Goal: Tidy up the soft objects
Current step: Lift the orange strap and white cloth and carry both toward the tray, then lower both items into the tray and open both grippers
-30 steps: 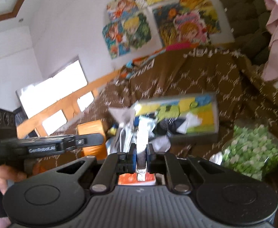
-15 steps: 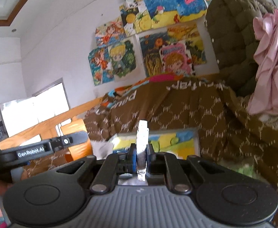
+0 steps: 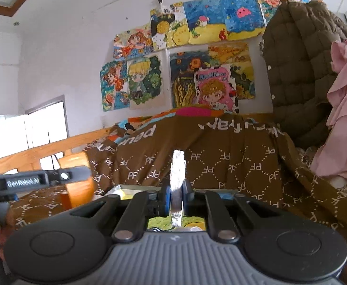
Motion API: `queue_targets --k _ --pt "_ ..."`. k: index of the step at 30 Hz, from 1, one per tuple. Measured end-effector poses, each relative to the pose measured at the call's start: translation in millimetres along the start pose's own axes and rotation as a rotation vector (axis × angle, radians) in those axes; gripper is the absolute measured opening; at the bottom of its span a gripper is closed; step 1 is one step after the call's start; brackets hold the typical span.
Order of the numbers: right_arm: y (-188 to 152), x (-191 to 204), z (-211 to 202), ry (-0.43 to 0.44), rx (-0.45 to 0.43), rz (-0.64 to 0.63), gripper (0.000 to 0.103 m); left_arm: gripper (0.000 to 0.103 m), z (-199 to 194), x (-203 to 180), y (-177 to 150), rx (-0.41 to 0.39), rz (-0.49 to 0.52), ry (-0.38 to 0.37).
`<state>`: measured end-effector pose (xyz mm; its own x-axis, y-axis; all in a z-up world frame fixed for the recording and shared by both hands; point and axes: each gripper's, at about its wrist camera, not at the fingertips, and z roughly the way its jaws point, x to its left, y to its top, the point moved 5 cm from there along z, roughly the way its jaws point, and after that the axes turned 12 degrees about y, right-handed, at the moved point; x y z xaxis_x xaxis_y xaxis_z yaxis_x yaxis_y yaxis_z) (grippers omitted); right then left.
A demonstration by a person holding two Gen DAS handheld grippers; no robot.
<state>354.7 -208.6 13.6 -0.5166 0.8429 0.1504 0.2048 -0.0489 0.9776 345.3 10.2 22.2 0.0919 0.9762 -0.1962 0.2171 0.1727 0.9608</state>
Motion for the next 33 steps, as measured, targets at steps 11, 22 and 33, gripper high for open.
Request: queue_targets --k 11,22,33 --pt "-31 3 76 -0.045 0.117 -0.033 0.011 0.015 57 68 -15 0.112 -0.165 0.034" --pt "-65 26 112 -0.044 0.238 -0.083 0.016 0.016 89 95 -55 0.212 -0.299 0.012" --pt "-67 24 115 0.053 0.285 0.017 0.035 0.025 101 81 -68 0.311 -0.263 -0.013"
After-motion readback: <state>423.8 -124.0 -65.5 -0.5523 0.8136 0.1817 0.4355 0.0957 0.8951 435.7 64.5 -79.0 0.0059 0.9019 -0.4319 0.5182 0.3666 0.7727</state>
